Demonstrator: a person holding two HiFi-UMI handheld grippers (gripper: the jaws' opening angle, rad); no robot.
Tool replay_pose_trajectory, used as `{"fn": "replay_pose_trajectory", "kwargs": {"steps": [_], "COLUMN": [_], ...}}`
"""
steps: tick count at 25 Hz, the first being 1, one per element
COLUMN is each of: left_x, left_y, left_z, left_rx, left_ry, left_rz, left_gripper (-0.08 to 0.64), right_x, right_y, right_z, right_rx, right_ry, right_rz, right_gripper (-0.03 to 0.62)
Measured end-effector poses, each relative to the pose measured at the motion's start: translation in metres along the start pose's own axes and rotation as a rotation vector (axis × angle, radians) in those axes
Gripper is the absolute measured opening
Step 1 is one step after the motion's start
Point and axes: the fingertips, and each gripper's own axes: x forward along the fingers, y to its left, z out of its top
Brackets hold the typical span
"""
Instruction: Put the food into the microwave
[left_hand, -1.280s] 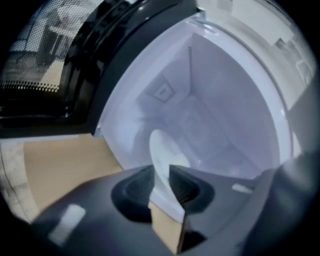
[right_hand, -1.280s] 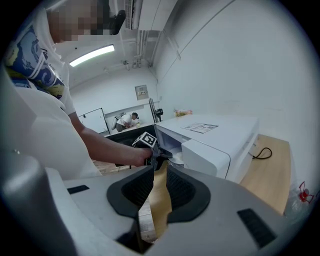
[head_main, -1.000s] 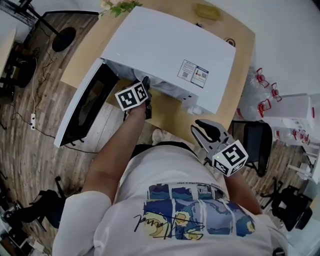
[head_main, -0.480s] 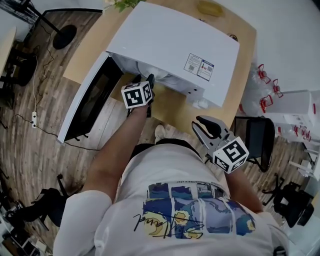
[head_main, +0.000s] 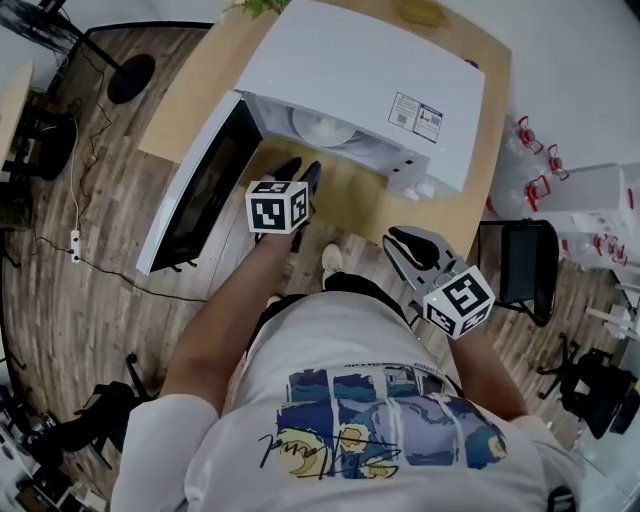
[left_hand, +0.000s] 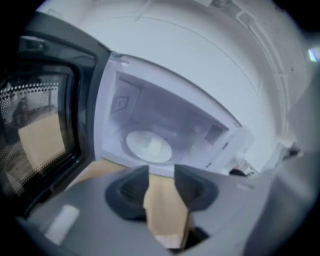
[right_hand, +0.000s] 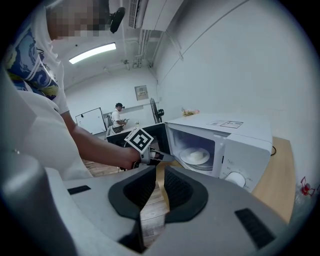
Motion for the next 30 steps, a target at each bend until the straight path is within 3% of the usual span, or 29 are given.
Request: {"fn": "replay_pose_trajectory", "kwargs": {"steps": [5,8,13,18,26,30], "left_x": [-0.04,-0.068,-0.117,-0.164,-0.212,-0.232], "left_y": [-0.012,-0.02,-0.033,-0.041,-0.043,-0.051], "left_z": [-0.013,-0.02,-0.036,-0.048,-0.068,-0.074], "left_rx": [0.115,0.181,0.243,0.211,0.278,0.263], "left_ry": [0.021,0.027,0.044,0.042,0.044,0.033], "left_rz": [-0.082,-0.143,-0.235,-0.328,-0.365,-0.405], "left_gripper": [0.097,0.017,0.008,0.008,0.008,0.008], "right_x": [0.008,0.01,0.009,0.005,-0.001,-0.004], "right_y": [0.028,0.045,0.073,0.104,0.145,0.161], "right_z": [0.002,0.004,0.002,-0.003,-0.016,-0.019], "right_rx": [-0.001,-0.006,0.003,0.011,0.015,0.029], "right_ry": [-0.017,-0.03,-0.041,-0.048,-0.048,-0.06], "right_rz": [-0.018,-0.031,-0.061,-0.085,-0.118,-0.126], "right_gripper": [0.029,0.019,0.012,0.008,0.008,0.008]}}
